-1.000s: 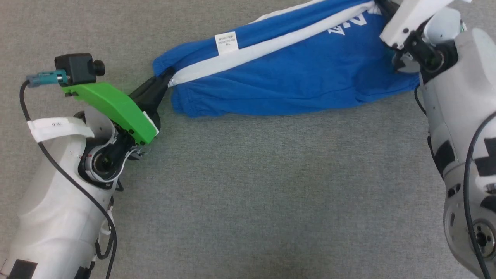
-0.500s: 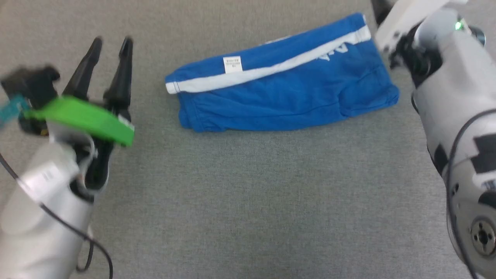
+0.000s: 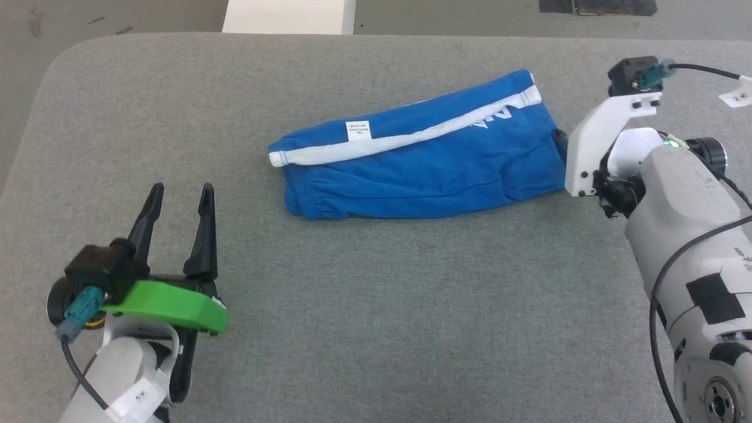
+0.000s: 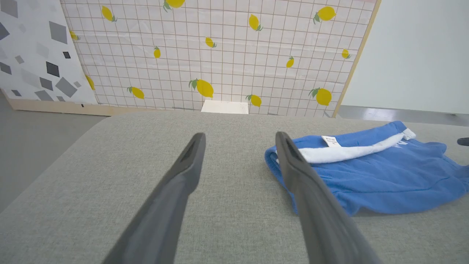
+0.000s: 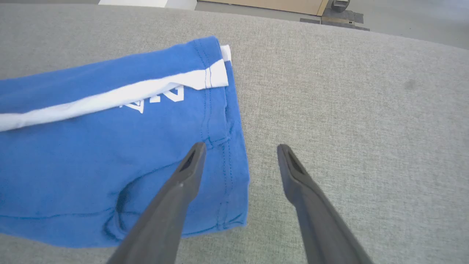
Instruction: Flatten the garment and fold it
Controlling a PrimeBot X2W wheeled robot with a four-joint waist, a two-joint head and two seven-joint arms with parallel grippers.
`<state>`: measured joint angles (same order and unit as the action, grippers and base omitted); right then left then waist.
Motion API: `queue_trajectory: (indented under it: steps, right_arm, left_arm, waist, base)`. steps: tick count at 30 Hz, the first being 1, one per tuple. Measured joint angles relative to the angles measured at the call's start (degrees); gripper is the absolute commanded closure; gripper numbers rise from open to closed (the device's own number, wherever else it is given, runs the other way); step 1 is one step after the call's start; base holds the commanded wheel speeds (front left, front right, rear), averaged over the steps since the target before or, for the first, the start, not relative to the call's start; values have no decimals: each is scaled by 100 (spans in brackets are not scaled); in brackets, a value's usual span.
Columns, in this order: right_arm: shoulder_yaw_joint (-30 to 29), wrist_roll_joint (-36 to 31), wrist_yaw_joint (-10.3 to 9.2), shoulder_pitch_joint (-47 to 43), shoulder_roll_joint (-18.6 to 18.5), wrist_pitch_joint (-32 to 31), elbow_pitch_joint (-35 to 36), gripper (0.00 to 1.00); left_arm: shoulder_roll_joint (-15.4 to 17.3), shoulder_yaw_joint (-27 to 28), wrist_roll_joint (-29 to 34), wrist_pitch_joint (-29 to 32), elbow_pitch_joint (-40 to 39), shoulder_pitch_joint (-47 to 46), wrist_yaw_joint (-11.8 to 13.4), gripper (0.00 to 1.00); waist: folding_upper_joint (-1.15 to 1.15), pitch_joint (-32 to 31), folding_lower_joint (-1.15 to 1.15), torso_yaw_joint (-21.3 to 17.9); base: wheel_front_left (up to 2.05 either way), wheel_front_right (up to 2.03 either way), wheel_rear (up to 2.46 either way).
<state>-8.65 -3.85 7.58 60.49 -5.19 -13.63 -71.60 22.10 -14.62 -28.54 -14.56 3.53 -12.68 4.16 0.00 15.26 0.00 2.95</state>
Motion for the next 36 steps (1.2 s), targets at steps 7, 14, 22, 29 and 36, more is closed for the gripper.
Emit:
queue_trajectory:
  steps: [7, 14, 22, 29, 36]
  right_arm:
    - [-389, -501, 0, -198, 64, -316, 472, 0]
    - [-900, -1109, 0, -486, 147, -783, 1060, 0]
    - [-1037, -1169, 0, -487, 216, -1334, 1439, 100]
    - [-857, -853, 0, -678, 230, -1416, 1602, 100]
    - [-357, -368, 0, -833, 235, -1492, 1833, 100]
  left_arm:
    - [-285, 253, 191, -1, 92, 35, -348, 0]
    - [-487, 435, 296, -1, 294, -5, -645, 0]
    - [-688, 488, 257, -14, 580, -84, -899, 0]
    - [-973, 151, -319, 1107, 528, -663, -973, 0]
    - [-1128, -398, -499, 3376, 933, -1588, -505, 0]
  waist:
    - [0, 190, 0, 200]
    - [0, 454, 0, 381]
    - [0, 564, 0, 453]
    - [0, 414, 0, 426]
    - [0, 361, 0, 276]
  base:
    - [0, 0, 0]
    - [0, 0, 0]
    - [0, 0, 0]
    - [0, 0, 0]
    - [0, 0, 0]
